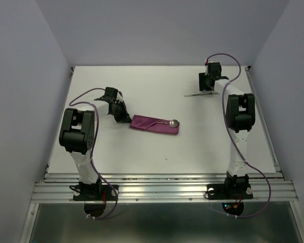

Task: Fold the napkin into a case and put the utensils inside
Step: Pick up the knife from the center of the board.

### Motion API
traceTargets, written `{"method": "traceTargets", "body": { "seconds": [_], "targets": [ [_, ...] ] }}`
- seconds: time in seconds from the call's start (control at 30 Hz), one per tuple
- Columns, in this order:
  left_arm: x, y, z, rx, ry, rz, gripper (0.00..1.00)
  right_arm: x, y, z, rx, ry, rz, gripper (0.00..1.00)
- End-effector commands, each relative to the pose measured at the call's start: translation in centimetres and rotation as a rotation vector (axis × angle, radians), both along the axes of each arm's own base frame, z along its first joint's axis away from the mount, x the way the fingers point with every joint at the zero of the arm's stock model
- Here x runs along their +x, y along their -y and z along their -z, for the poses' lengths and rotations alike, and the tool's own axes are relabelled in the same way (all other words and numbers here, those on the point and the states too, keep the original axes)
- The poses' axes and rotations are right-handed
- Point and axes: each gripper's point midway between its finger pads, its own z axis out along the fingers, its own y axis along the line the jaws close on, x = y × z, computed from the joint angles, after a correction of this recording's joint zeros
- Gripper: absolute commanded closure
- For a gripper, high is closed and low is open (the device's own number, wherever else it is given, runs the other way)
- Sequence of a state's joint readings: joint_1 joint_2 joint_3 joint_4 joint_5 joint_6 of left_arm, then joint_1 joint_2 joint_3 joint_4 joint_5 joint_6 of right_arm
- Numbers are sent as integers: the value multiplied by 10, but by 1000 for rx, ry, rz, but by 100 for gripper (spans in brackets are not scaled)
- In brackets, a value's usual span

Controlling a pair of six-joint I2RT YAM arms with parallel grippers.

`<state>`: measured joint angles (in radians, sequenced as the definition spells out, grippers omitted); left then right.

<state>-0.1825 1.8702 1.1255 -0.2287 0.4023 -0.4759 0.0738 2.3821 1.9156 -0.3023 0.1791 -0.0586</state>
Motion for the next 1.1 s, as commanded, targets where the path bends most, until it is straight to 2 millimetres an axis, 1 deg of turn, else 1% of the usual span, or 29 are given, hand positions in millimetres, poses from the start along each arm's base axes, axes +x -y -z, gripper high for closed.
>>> {"method": "traceTargets", "body": {
  "seconds": [0.0,0.03,0.07,0.1,0.13,0.17,0.2,0.23,0.27,0.3,0.37,0.4,0.43,0.5,0.53,0.57,0.7,0.83,0.93,0.97,1.0,1.03,1.07],
  "targets": [
    [-5,0,-9,19,10,14,100,-49,-17,2,12,-87,-48,32],
    [-5,0,-9,19,13,15,100,-57,-18,3,26,-99,-45,33],
    [-5,1,-9,19,13,16,100,-73,-23,5,39,-122,-49,33],
    [-4,1,-9,18,14,18,100,-81,-25,6,54,-136,-47,35],
    [-4,1,-8,17,11,19,100,-90,-30,7,69,-150,-46,35],
    [-4,2,-8,13,10,21,100,-96,-30,-1,81,-141,-32,36],
    [-3,3,-9,12,12,23,100,-103,-32,0,104,-149,-18,36],
    [-3,4,-9,11,12,27,99,-118,-38,10,119,-182,-25,37],
    [-3,5,-10,11,14,30,100,-124,-44,11,124,-189,-35,39],
    [-3,5,-10,11,13,31,99,-129,-47,5,139,-185,-52,41],
    [-4,5,-9,15,13,33,99,-145,-55,10,128,-220,-74,42],
    [-4,5,-9,13,13,35,100,-149,-56,5,135,-224,-76,41],
    [-4,5,-9,13,13,35,100,-157,-56,5,142,-253,-80,41],
    [-3,6,-10,13,14,35,100,-167,-63,2,178,-279,-106,41],
    [-3,6,-10,12,16,35,100,-170,-68,-7,205,-270,-118,41],
    [-3,7,-11,10,18,36,100,-176,-68,-7,209,-275,-120,40],
    [-3,8,-11,8,19,40,99,-177,-70,-28,226,-216,-132,36],
    [-3,8,-12,10,21,42,100,-177,-77,-38,263,-199,-149,36],
    [-3,8,-12,13,25,40,100,-177,-86,-45,319,-187,-152,38],
    [-4,8,-12,13,22,40,100,-178,-92,-47,332,-186,-154,40],
    [-3,8,-12,13,23,40,100,-177,-93,-49,345,-182,-140,41],
    [-4,9,-11,12,20,42,100,-179,-101,-49,372,-187,-125,41],
    [-3,9,-12,10,22,42,100,-178,-101,-49,386,-190,-94,42]
  ]
}}
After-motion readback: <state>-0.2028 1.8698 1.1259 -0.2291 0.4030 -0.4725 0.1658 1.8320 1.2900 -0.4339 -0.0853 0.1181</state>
